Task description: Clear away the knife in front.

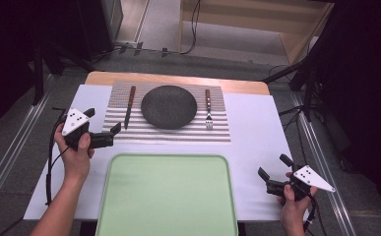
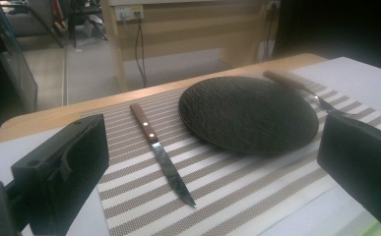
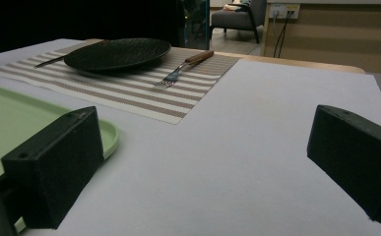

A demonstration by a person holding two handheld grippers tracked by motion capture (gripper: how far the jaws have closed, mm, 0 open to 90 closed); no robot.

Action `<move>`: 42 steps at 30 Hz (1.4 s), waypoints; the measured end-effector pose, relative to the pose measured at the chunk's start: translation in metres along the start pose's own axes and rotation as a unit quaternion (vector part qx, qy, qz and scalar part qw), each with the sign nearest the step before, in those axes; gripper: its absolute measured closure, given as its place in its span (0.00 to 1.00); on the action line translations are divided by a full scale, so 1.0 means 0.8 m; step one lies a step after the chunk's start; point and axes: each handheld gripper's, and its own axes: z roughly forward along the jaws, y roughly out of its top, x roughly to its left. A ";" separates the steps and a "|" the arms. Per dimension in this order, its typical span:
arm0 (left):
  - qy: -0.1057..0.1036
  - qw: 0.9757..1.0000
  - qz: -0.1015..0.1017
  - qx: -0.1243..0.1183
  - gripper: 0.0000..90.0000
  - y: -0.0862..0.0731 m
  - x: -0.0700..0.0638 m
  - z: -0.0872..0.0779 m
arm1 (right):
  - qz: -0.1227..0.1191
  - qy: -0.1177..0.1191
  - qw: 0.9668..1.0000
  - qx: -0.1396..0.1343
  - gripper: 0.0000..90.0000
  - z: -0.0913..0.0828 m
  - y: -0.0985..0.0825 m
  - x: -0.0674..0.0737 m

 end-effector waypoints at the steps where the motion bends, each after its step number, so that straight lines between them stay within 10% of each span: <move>1: 0.000 1.000 -0.001 -0.001 0.00 0.000 0.001 0.002 | 0.000 0.000 1.000 0.000 0.00 0.000 0.000 0.000; 21: 0.005 0.999 -0.025 0.046 0.00 0.017 0.025 0.048 | 0.000 -0.003 1.000 0.001 0.00 0.000 0.000 0.000; 42: 0.013 0.988 -0.058 0.144 0.15 0.022 0.037 0.121 | 0.002 -0.001 1.000 0.001 0.00 0.000 0.000 -0.001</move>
